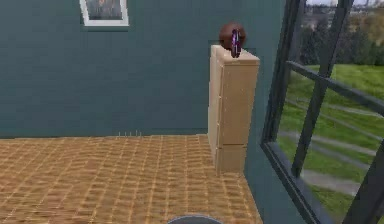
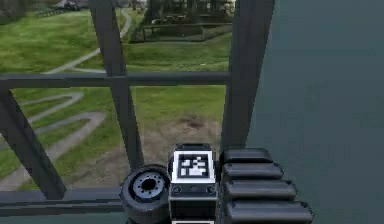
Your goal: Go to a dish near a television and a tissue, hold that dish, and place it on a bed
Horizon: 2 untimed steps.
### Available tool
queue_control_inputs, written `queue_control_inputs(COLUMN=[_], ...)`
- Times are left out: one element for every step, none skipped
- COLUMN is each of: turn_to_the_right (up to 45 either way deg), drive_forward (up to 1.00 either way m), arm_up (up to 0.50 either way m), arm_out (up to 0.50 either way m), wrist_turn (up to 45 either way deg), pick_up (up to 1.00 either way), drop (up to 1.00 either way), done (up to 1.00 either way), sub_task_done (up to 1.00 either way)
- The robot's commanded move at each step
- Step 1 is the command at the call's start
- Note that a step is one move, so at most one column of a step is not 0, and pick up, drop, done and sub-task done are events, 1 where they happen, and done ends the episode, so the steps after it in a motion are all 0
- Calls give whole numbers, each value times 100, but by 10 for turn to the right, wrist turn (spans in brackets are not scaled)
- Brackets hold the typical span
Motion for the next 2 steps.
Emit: queue_control_inputs(turn_to_the_right=[-300, 0], drive_forward=[0, 30], arm_up=[0, 0], arm_out=[0, 0], wrist_turn=[0, 0], pick_up=[0, 0], drop=[0, 0], done=[0, 0], sub_task_done=[0, 0])
